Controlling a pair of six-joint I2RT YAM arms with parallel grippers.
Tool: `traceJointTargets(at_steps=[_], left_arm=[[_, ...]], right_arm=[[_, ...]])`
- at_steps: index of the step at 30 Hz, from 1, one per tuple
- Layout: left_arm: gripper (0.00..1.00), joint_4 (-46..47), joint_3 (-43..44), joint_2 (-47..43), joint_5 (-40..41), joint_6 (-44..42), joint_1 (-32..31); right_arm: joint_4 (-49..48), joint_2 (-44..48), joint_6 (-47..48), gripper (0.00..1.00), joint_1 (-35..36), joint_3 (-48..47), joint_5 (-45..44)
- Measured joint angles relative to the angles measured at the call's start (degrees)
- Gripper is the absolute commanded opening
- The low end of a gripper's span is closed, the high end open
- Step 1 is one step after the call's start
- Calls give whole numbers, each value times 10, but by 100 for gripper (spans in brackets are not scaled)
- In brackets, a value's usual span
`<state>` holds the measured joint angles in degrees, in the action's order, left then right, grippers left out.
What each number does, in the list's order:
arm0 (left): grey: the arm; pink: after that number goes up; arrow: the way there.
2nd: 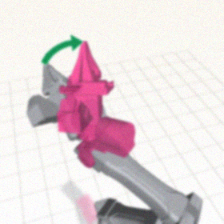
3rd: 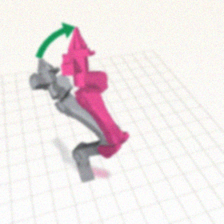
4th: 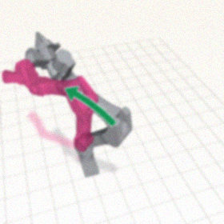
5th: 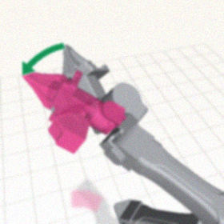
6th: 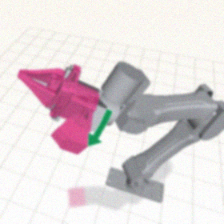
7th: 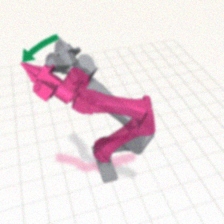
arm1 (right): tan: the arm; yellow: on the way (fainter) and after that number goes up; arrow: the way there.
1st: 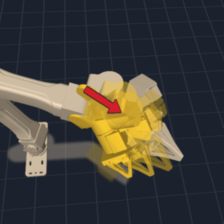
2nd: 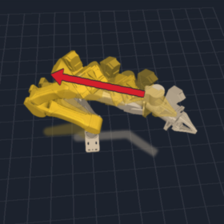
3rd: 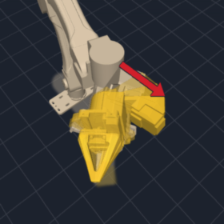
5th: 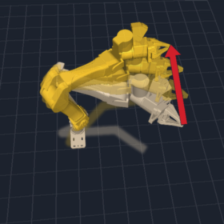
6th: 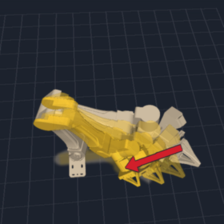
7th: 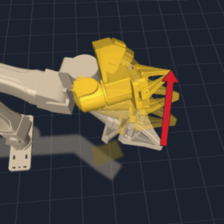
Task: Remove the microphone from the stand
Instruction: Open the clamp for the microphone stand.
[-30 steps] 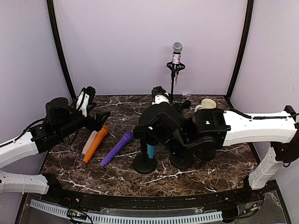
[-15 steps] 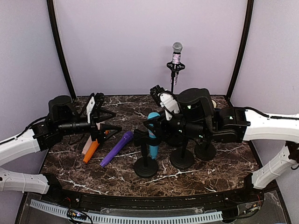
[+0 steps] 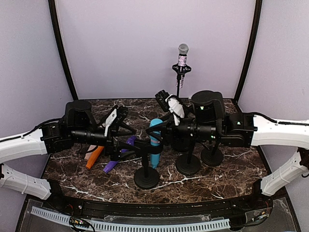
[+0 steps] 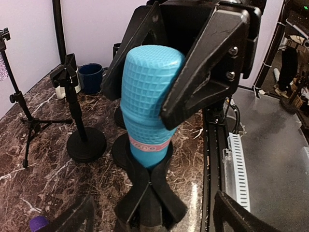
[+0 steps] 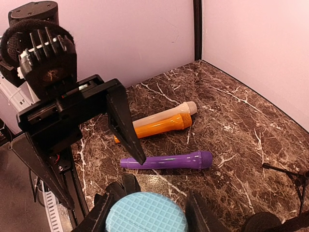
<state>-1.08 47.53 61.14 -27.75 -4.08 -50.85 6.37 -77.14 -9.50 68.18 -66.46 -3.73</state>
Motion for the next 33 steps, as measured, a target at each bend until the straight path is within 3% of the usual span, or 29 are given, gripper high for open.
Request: traceJointTargets(at_steps=[12,19,23,29,33], left_arm=[[98,-5,0,24,54,-19,-23],[96,-16,0,34,74,-37,-32],[90,-19,0,34,79,-43,-35],[56,-25,0,37,83,-54,-38],[26,-28,0,36,81,-60,-41]], right_arm=[[-22,0,0,14,-1,11,8],[-22,0,0,13,-3,11,10],[-23,0,0,13,-3,11,10],[-24,0,0,12,-4,11,12],[-26,0,-5,12,-5,11,12]])
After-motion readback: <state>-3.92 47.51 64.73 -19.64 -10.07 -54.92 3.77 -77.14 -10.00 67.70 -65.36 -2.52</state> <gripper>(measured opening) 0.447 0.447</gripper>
